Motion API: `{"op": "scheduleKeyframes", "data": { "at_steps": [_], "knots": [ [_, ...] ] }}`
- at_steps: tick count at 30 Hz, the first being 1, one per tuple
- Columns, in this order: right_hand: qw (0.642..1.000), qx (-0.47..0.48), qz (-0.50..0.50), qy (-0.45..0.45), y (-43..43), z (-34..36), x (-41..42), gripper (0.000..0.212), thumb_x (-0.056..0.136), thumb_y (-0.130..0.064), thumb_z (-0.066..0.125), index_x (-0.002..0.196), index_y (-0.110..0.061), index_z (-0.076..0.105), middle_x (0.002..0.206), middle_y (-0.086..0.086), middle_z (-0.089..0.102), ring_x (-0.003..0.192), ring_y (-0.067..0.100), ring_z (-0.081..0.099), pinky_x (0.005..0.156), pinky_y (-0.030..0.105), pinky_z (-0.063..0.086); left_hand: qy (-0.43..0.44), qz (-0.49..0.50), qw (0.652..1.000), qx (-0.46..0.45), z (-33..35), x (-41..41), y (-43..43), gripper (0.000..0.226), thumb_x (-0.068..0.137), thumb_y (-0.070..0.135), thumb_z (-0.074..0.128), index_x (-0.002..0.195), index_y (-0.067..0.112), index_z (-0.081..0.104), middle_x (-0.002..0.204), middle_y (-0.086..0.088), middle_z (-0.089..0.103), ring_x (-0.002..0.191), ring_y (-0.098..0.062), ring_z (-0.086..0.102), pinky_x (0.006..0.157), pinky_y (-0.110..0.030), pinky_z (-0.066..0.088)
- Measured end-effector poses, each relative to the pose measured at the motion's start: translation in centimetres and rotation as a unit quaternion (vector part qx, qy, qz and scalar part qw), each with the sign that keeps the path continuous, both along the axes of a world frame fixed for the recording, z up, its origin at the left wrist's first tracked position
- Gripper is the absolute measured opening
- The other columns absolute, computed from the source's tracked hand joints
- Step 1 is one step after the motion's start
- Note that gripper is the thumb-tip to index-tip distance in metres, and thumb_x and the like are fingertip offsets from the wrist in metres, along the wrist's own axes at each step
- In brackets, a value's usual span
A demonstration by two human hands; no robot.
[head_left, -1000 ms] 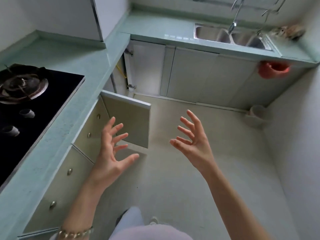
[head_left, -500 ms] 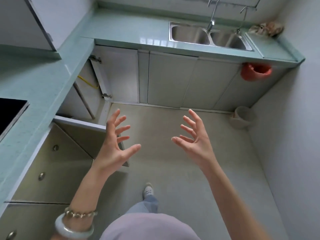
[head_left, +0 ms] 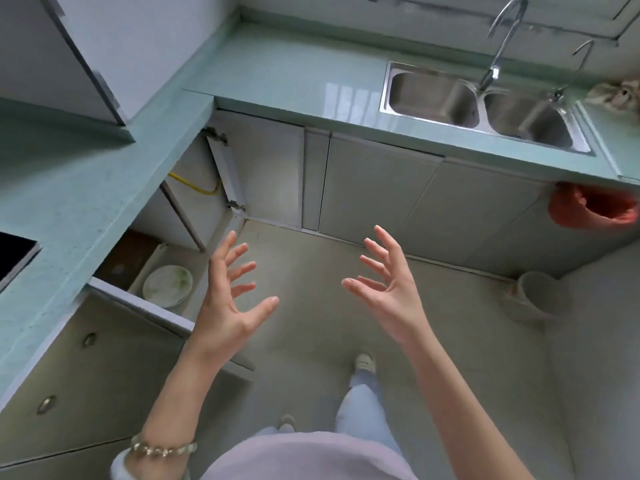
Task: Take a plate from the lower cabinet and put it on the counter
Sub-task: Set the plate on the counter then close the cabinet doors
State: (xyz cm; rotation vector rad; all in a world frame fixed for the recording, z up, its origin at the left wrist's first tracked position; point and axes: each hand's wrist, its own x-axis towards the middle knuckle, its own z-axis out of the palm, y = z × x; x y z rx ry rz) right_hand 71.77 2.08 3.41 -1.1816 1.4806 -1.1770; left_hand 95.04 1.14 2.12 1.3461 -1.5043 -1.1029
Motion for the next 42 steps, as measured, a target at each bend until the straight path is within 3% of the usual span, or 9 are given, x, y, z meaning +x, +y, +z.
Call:
{"op": "scheduleKeyframes", "data": {
  "at_steps": [4,9,15,18,24,29,35,42],
  "knots": [
    [0.998,0.001,0.07,-0.001,-7.6,-1.1,-3.0,0.084,0.077,-0.004,0.075,0.142,-0.037,0.033,0.138,-0.007,0.048,0.122,0.007,0.051,0.099,0.042,0.049,0.011,0.091,0.996,0.009,-1.2,-3.2,-4.2,0.1,0.075,-0.004,0.074,0.149,0.03,0.016,0.144,0.005,0.037,0.126,-0.003,0.048,0.096,-0.021,0.044],
    [0.985,0.001,0.171,0.0,-17.9,-1.1,-7.1,0.083,0.078,-0.004,0.074,0.142,-0.035,0.032,0.137,-0.007,0.048,0.122,0.006,0.051,0.099,0.041,0.049,0.019,0.208,0.978,0.002,-1.2,-8.2,-9.6,0.099,0.075,-0.008,0.073,0.148,0.028,0.017,0.144,0.001,0.037,0.126,-0.008,0.048,0.098,-0.027,0.045],
    [0.957,0.0,0.291,0.005,-27.5,-0.2,-8.9,0.081,0.078,-0.004,0.073,0.142,-0.036,0.034,0.138,-0.006,0.049,0.122,0.007,0.051,0.098,0.036,0.049,0.028,0.332,0.943,-0.019,-0.3,-11.9,-13.8,0.098,0.074,-0.013,0.072,0.144,0.031,0.019,0.145,-0.006,0.038,0.123,-0.015,0.051,0.097,-0.031,0.046],
    [0.941,0.003,0.339,0.006,-30.8,-0.7,-8.1,0.081,0.078,-0.004,0.073,0.142,-0.034,0.034,0.138,-0.005,0.048,0.122,0.01,0.051,0.098,0.034,0.049,0.025,0.381,0.924,-0.007,-0.7,-12.6,-14.5,0.097,0.074,-0.013,0.072,0.145,0.026,0.019,0.143,-0.005,0.038,0.121,-0.009,0.051,0.096,-0.027,0.046],
    [0.906,0.013,0.423,0.017,-36.4,-2.4,-3.9,0.081,0.078,-0.005,0.074,0.142,-0.032,0.033,0.138,-0.004,0.048,0.121,0.011,0.052,0.096,0.034,0.05,0.013,0.479,0.878,0.008,-2.0,-11.6,-15.8,0.097,0.074,-0.013,0.072,0.148,0.02,0.019,0.145,-0.005,0.038,0.12,-0.006,0.051,0.093,-0.021,0.045],
    [0.879,0.006,0.476,0.02,-40.5,-3.4,1.2,0.081,0.078,-0.008,0.075,0.143,-0.031,0.032,0.139,-0.004,0.048,0.122,0.01,0.051,0.096,0.033,0.05,-0.006,0.53,0.848,0.002,-3.2,-8.8,-18.0,0.097,0.074,-0.01,0.073,0.145,0.03,0.019,0.141,0.003,0.038,0.117,0.006,0.05,0.092,-0.015,0.046],
    [0.862,-0.003,0.507,0.027,-46.7,-4.5,8.0,0.081,0.078,-0.008,0.075,0.143,-0.031,0.032,0.139,-0.004,0.048,0.122,0.01,0.051,0.096,0.033,0.049,-0.035,0.561,0.827,0.001,-4.6,-3.0,-22.9,0.098,0.074,-0.007,0.075,0.146,0.03,0.019,0.142,0.004,0.037,0.122,-0.005,0.05,0.095,-0.022,0.046],
    [0.848,0.007,0.529,0.025,-52.6,-6.4,15.6,0.082,0.076,-0.01,0.077,0.141,-0.036,0.034,0.138,-0.006,0.049,0.122,0.007,0.051,0.095,0.029,0.049,-0.073,0.574,0.816,0.018,-6.2,3.0,-28.1,0.096,0.074,-0.009,0.073,0.148,0.018,0.018,0.143,0.001,0.034,0.122,-0.015,0.049,0.097,-0.027,0.047]
  ]
}}
